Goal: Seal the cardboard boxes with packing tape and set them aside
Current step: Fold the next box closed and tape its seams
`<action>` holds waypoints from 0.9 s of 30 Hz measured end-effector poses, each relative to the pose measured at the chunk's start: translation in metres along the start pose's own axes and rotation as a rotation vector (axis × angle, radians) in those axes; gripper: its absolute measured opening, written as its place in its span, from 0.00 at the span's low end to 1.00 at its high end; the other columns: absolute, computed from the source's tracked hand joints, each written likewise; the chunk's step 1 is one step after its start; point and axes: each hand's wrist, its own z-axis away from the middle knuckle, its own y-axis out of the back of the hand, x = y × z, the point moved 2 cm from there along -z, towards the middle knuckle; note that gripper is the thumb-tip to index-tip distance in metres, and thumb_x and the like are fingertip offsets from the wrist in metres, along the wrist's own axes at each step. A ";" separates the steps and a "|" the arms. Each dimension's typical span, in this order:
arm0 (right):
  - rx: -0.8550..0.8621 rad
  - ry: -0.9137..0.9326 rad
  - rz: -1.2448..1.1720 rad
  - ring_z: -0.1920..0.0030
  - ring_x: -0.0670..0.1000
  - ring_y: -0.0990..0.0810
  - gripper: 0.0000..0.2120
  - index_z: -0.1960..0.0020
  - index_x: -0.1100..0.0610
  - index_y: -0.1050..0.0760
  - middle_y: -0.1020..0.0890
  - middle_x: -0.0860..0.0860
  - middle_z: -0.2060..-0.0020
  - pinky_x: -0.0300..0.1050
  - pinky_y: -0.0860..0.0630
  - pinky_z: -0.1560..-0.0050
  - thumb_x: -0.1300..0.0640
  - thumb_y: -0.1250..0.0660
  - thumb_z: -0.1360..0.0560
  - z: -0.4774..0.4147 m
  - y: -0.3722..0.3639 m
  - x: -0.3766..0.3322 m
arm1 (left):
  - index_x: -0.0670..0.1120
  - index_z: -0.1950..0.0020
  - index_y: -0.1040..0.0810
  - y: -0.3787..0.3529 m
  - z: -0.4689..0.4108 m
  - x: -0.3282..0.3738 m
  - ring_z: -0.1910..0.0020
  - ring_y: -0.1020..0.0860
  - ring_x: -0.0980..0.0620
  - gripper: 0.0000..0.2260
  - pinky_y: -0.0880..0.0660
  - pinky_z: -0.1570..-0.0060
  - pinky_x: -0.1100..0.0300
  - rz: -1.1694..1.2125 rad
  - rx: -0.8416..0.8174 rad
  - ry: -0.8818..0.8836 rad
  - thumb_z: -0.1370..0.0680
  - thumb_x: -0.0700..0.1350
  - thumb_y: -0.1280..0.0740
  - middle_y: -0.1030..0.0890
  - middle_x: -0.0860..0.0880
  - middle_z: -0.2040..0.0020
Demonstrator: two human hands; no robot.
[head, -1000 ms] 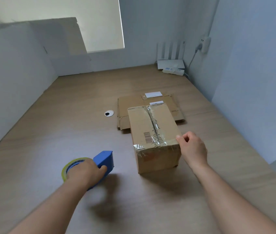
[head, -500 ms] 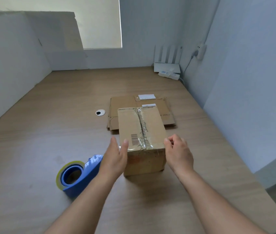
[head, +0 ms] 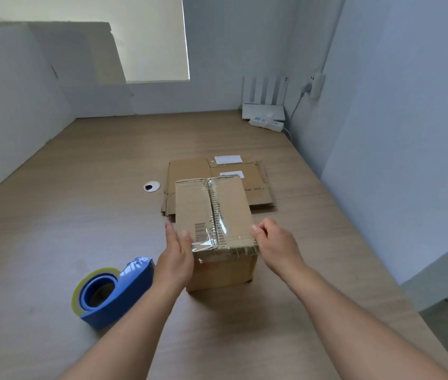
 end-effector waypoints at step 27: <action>-0.433 0.639 0.769 0.39 0.54 0.26 0.33 0.23 0.43 0.49 0.24 0.51 0.36 0.49 0.28 0.42 0.45 0.37 0.22 -0.027 0.030 -0.009 | 0.68 0.26 0.60 0.056 -0.035 0.003 0.51 0.27 0.57 0.35 0.35 0.49 0.68 -0.690 -0.559 -0.302 0.22 0.59 0.37 0.23 0.56 0.45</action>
